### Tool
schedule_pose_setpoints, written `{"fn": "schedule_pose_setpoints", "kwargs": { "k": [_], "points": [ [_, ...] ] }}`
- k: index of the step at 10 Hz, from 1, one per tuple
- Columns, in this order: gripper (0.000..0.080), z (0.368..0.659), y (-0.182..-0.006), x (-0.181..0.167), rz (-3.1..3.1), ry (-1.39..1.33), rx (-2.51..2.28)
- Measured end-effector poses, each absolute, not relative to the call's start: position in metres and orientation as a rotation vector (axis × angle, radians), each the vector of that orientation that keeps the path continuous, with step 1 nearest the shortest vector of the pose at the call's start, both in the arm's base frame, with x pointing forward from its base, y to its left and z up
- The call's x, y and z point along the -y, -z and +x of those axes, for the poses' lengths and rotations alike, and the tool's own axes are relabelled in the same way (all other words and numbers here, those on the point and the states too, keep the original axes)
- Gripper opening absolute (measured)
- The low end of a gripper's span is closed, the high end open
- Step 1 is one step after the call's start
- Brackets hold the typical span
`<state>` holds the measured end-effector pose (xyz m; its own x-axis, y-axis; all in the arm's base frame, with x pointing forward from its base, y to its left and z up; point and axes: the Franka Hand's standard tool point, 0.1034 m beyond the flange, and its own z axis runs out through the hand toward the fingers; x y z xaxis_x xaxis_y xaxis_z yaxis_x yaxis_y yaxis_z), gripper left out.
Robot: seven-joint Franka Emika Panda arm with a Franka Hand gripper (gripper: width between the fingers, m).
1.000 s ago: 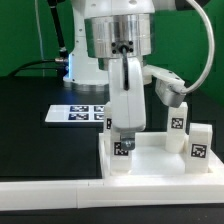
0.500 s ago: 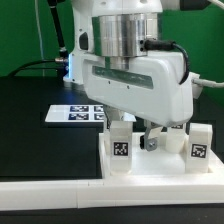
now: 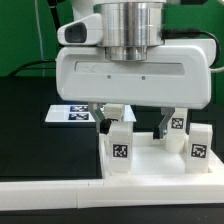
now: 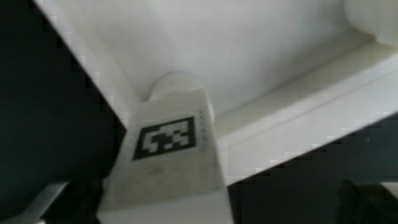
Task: Assemble square table
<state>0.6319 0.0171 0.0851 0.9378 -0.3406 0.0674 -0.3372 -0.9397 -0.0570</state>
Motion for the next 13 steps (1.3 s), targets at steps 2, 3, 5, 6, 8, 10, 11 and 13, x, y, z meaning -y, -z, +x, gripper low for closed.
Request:
{"fn": "schedule_pose_setpoints", "kwargs": {
  "k": [2, 3, 5, 6, 8, 10, 11, 13],
  "points": [
    [0.0649, 0.628, -0.079, -0.014, -3.069, 0.147, -0.455],
    [0.0533, 0.629, -0.079, -0.014, -3.064, 0.149, -0.483],
    [0.0397, 0.628, -0.078, -0.010, -3.057, 0.145, -0.541],
    [0.0295, 0.627, -0.077, -0.008, -3.028, 0.142, -0.672],
    [0.0295, 0.627, -0.076, -0.007, -2.947, 0.138, -0.950],
    [0.0295, 0.626, -0.076, -0.006, -2.759, 0.128, -1.384],
    [0.0294, 0.625, -0.075, -0.005, -2.609, 0.102, -1.604],
    [0.0294, 0.624, -0.075, -0.004, -2.231, 0.017, -2.008]
  ]
}}
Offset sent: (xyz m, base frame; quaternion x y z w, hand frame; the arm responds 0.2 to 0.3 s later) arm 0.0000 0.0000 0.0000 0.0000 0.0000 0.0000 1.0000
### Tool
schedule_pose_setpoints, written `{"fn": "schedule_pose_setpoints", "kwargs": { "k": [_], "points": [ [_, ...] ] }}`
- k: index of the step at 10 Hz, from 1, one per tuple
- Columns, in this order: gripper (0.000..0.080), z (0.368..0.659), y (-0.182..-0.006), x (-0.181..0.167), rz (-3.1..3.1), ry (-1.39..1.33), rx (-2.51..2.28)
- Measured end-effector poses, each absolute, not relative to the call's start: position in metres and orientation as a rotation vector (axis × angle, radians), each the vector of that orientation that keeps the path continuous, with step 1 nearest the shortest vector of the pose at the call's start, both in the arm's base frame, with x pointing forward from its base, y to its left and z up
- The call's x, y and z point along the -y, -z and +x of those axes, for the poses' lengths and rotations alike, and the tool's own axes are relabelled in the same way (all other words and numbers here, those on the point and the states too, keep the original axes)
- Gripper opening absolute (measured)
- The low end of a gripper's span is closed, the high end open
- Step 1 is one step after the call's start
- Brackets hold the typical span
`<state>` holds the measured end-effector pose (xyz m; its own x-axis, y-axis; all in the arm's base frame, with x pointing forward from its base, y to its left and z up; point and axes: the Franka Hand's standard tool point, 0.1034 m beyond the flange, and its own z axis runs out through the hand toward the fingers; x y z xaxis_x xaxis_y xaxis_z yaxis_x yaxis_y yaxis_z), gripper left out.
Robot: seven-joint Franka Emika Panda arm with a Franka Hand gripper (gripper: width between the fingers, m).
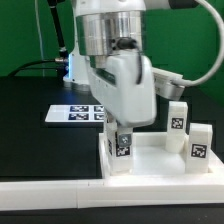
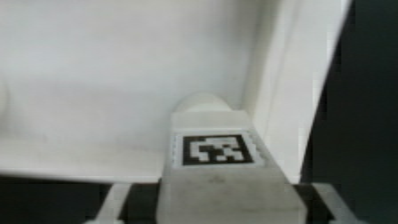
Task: Assemble square table
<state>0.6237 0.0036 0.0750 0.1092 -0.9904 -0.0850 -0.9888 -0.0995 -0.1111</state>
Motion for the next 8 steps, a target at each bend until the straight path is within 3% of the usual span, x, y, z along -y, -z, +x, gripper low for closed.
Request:
{"fn": "schedule_pose_setpoints", "kwargs": {
  "k": [3, 4, 5, 6, 7, 8],
  "points": [
    [0.0294, 0.6232, -0.0743, -0.0030, -2.102, -0.001, -2.123],
    [0.0380, 0.6230, -0.0740, -0.0029, -2.124, 0.001, -2.102],
    [0.0517, 0.6231, -0.0739, -0.0035, -2.132, 0.003, -2.094],
    [0.0517, 0.6250, -0.0740, -0.0048, -2.359, 0.064, -1.855],
    [0.0624, 0.6248, -0.0727, -0.0068, -2.496, 0.092, -1.668],
    [0.0642, 0.6248, -0.0728, -0.0049, -2.507, 0.093, -1.653]
  ]
}}
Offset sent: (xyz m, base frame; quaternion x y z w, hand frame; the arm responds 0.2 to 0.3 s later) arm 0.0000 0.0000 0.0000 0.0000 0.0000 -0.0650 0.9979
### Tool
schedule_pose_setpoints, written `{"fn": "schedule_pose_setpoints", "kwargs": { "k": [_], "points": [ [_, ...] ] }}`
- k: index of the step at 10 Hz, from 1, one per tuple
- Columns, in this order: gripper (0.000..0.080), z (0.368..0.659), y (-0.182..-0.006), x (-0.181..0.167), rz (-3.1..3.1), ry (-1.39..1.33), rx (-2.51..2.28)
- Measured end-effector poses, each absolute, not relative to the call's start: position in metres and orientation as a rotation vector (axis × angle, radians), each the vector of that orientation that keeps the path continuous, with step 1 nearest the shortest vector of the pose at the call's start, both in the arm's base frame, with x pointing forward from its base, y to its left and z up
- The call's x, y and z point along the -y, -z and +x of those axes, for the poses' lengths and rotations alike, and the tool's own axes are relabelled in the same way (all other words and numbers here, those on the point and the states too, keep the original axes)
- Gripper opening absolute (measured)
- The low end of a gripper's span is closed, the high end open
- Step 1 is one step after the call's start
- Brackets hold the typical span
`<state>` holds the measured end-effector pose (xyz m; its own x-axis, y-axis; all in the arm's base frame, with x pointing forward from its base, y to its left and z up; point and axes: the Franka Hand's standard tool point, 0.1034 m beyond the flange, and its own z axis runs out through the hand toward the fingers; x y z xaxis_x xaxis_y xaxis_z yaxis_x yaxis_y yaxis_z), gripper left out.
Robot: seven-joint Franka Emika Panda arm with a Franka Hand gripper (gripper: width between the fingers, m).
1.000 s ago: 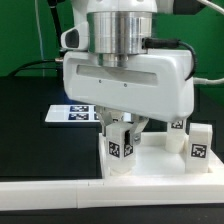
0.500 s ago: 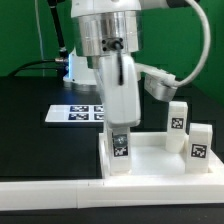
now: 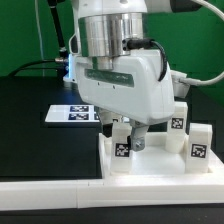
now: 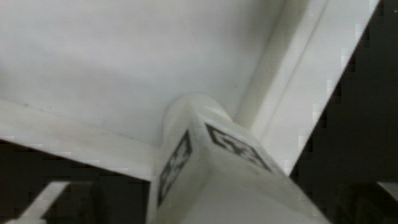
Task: Assemble square table
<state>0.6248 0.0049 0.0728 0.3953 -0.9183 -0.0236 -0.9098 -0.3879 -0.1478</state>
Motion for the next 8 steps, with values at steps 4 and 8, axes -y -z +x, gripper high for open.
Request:
{"fn": "schedule_pose_setpoints", "kwargs": {
  "k": [4, 8],
  "points": [
    [0.0649, 0.625, -0.073, -0.004, -2.716, 0.121, -1.314],
    [0.0649, 0.624, -0.072, 0.008, -3.020, 0.158, -0.599]
  ]
}}
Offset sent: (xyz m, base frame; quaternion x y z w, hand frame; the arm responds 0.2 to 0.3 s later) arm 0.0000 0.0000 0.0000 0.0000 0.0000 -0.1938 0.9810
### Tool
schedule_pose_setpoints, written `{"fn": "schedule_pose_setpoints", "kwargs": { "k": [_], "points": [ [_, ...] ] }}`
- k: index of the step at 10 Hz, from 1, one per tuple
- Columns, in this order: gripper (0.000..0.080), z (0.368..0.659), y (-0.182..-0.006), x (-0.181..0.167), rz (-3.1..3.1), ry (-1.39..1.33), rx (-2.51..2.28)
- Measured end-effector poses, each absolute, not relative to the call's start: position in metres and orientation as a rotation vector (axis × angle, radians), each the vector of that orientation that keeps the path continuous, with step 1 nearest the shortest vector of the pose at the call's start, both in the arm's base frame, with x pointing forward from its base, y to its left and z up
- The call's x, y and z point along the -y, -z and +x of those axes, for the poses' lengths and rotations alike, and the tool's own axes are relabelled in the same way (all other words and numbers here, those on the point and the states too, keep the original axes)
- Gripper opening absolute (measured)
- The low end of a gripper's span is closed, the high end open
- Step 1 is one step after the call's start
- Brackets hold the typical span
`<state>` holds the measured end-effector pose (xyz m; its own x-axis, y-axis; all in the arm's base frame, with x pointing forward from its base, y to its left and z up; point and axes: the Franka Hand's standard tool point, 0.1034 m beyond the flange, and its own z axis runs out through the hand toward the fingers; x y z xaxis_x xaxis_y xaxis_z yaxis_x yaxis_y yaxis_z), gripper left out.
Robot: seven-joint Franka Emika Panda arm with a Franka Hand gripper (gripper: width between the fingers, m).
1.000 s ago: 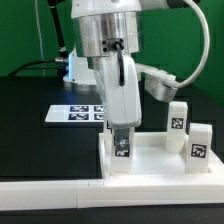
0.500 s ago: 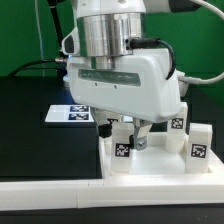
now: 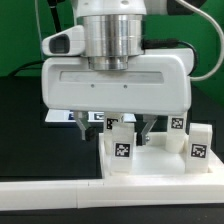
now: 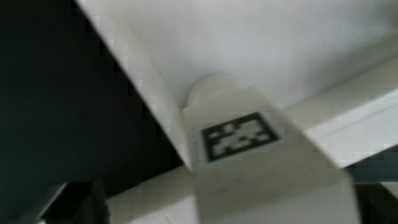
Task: Assemble square table
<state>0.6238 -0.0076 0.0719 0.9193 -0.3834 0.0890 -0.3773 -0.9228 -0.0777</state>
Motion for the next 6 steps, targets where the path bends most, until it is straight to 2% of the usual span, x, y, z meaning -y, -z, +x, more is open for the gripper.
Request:
{"fn": "schedule_pose_setpoints", "kwargs": {
  "k": [2, 4, 5, 6],
  "points": [
    [0.0649, 0.6239, -0.0720, 0.0078, -3.022, 0.159, -0.591],
    [0.0389, 0.6239, -0.0720, 0.0080, -3.019, 0.159, -0.602],
    [0.0289, 0.6239, -0.0719, 0.0077, -2.988, 0.155, -0.720],
    [0.0289, 0.6239, -0.0719, 0.0077, -2.958, 0.151, -0.822]
  ]
}}
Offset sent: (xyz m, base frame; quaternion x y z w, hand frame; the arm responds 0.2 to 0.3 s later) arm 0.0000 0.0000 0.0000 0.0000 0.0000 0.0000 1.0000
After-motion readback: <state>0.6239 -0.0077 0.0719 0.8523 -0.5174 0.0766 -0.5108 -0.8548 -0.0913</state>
